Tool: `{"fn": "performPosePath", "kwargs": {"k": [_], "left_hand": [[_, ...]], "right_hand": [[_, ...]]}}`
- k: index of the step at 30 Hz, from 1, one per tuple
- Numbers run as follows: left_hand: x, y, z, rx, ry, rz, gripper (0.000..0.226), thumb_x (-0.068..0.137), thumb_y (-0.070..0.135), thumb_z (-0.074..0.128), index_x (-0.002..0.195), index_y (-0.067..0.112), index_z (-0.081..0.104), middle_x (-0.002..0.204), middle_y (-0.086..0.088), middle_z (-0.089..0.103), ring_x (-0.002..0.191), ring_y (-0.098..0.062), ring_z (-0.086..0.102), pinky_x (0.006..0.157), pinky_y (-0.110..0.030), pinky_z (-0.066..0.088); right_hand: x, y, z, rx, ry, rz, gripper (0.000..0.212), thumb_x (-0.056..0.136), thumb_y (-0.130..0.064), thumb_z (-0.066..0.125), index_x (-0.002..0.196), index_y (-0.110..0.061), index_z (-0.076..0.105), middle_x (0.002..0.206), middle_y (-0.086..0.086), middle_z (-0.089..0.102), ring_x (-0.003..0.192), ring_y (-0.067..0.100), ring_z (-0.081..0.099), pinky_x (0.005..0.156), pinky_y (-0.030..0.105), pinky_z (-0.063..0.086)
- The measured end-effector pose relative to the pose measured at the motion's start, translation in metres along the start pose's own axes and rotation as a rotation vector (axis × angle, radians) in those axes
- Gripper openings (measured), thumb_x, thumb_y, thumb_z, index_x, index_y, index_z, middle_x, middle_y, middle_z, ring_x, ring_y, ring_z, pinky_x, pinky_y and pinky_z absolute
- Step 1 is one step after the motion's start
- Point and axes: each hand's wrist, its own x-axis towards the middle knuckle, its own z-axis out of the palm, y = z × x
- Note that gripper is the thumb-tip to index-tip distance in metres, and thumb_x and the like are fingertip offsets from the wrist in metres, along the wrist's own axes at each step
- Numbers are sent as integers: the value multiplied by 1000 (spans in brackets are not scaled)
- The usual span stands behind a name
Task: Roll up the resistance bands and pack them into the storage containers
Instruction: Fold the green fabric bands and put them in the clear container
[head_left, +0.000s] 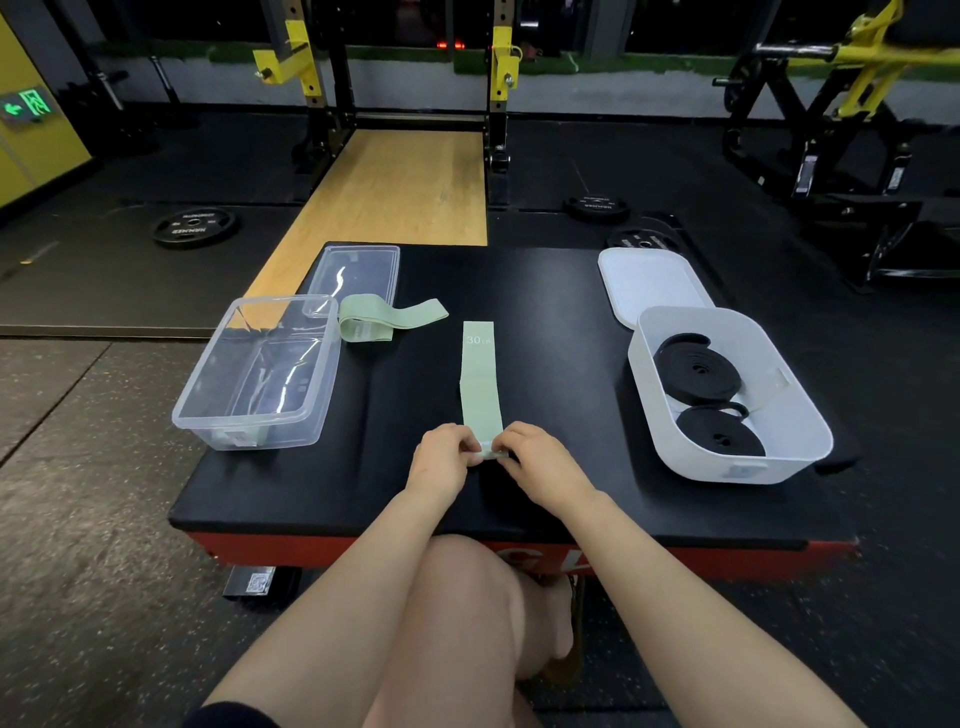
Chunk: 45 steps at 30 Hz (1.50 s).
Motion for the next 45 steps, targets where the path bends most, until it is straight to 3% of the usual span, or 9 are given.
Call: {"fn": "performPosePath", "kwargs": {"k": [6,12,18,23,28,34,38,45], "left_hand": [[-8,-2,-6,-17,-83,-16,5,85,10,66,88,13,69,90,1,64,86,-17,60,81,-30,50],[-22,-3,-8,-34,-141,-11,7,84,11,67,89,13,71,84,2,64,80,-13,57,71,-22,43],[-29,-2,-8,-42,-168,-18,12,85,18,68,95,12,71,83,3,60,77,-9,52,62,-16,37],[-32,-1,-3,-41,-114,-14,11,86,15,67,94,9,70,92,0,63,83,-11,54,73,-18,38],[-32,1,-3,26,-50,37,14,86,13,66,100,11,68,95,3,48,83,-13,52,79,-23,44],[-35,8,-5,156,-63,136,11,90,13,58,96,17,66,100,5,57,91,-15,57,80,-28,47],[-36,8,-7,179,-102,160,11,85,17,66,95,16,64,99,5,56,92,-16,57,81,-29,47],[-30,8,-5,143,-80,87,7,86,9,63,88,13,68,90,9,54,93,-19,59,78,-28,46]], "right_hand": [[-5,0,-12,38,-129,6,21,94,-18,55,113,-15,65,113,0,60,99,18,58,87,27,47],[-11,-2,-16,113,-215,78,18,90,-19,60,105,-18,70,105,-1,67,91,14,61,83,27,51],[-17,-2,-19,187,-226,135,17,89,-20,62,104,-18,71,103,-1,67,89,12,61,79,20,48],[-13,-4,-21,202,-240,171,17,89,-16,63,104,-16,71,103,1,68,91,14,62,81,21,48],[-11,-5,-21,198,-246,201,20,90,-13,60,106,-16,71,106,2,68,93,15,62,81,20,46],[-8,-6,-20,205,-228,245,19,89,-13,62,105,-15,72,106,3,68,90,14,61,80,20,45],[-8,-7,-17,213,-211,279,17,88,-13,63,102,-14,72,104,3,69,90,14,62,79,20,45],[-10,-7,-10,188,-158,328,13,89,-16,62,99,-17,71,100,1,67,89,17,62,80,27,51]]}}
